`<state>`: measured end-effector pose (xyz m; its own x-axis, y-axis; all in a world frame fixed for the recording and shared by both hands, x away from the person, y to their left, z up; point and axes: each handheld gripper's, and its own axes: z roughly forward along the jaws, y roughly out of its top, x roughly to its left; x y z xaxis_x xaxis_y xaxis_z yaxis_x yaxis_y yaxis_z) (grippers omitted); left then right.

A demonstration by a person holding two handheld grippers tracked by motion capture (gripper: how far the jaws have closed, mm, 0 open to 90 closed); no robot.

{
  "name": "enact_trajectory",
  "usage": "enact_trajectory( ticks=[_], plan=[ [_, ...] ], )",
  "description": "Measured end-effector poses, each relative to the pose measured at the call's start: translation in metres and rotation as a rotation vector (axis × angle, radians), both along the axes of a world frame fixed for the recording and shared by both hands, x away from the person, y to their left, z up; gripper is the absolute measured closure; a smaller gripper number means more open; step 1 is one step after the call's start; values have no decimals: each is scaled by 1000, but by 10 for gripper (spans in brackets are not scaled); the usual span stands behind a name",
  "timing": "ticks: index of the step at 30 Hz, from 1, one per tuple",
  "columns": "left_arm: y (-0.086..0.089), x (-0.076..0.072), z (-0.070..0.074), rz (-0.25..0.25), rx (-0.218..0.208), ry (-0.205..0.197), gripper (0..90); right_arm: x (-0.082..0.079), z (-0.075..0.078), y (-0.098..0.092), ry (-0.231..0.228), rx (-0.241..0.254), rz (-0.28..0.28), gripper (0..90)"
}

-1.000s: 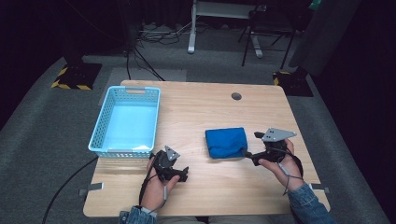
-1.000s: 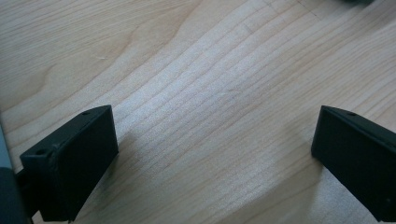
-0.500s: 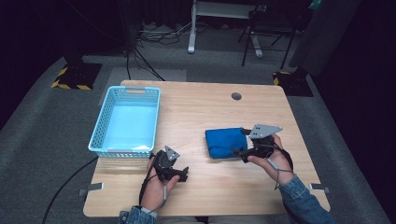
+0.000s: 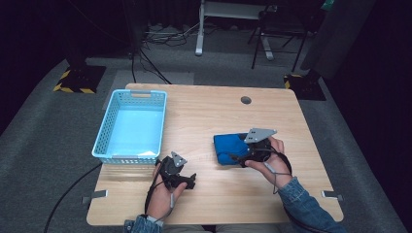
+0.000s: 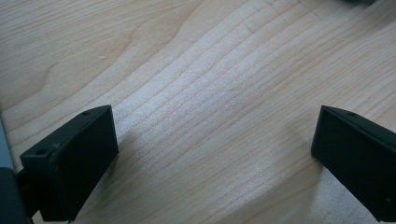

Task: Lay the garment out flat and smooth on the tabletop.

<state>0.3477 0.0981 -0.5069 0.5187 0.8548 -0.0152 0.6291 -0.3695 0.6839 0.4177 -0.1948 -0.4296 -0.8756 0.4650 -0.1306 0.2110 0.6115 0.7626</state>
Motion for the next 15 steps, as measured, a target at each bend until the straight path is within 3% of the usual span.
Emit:
enact_trajectory(
  ticks=[15],
  plan=[
    [0,1,0,-2,0,-1,4,4,-23,34,34,-81,36,171]
  ],
)
